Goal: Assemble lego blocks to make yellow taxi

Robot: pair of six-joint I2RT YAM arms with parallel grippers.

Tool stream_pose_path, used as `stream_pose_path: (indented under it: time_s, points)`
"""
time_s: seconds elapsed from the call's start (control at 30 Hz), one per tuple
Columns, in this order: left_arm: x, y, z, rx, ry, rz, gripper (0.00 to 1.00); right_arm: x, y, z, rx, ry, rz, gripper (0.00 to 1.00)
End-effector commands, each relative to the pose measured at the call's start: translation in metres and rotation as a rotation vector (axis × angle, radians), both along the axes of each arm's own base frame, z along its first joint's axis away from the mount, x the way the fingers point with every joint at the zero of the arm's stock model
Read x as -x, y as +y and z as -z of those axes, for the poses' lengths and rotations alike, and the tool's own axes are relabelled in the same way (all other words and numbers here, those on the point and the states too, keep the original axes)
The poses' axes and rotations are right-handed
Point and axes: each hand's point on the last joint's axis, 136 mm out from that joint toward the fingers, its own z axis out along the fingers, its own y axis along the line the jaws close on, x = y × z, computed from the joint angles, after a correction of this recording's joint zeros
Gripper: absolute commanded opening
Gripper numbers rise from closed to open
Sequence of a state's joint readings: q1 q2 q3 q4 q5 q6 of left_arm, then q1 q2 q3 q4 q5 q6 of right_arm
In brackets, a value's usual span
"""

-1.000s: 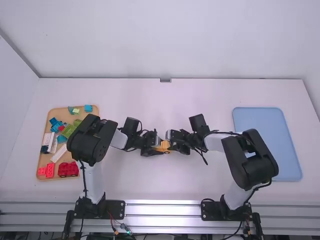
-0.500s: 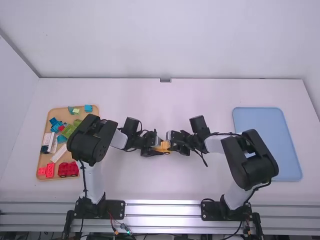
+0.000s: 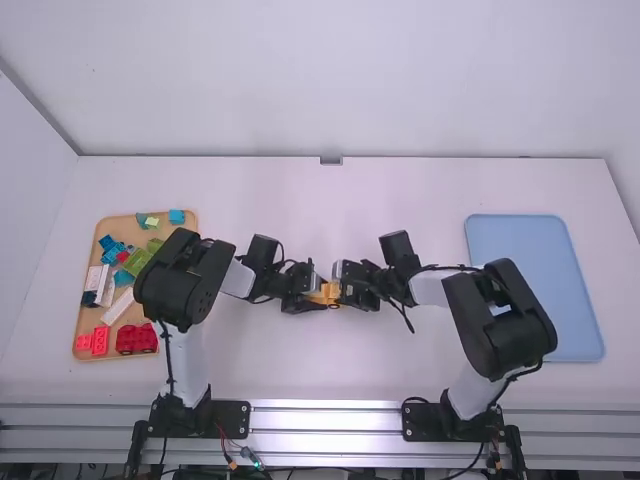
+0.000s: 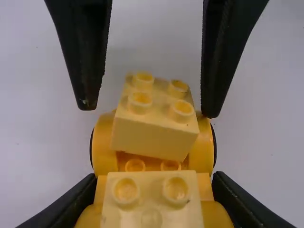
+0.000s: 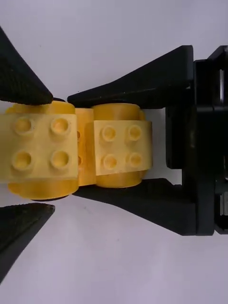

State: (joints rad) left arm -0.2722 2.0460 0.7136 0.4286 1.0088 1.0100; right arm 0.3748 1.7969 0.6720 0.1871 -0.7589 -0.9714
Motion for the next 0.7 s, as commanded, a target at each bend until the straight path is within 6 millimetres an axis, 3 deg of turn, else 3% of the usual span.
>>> stream_pose_path:
  time_s: [0.0,0.17,0.43,0.67]
  points:
    - [0.005,-0.004,-0.003,0.038,0.018,0.028,0.49,0.004,0.002,0.000,-0.023,0.019,-0.013,0.52]
    - [0.005,-0.004,-0.003,0.038,0.019,0.029,0.49,0.004,0.002,0.000,-0.023,0.019,-0.011,0.30]
    - [0.011,-0.002,0.001,0.024,0.008,0.055,0.41,0.009,0.003,-0.001,-0.035,0.042,-0.023,0.27]
    - [0.015,-0.001,0.003,0.015,0.017,0.064,0.41,0.009,0.001,0.001,0.011,0.079,-0.013,0.26]
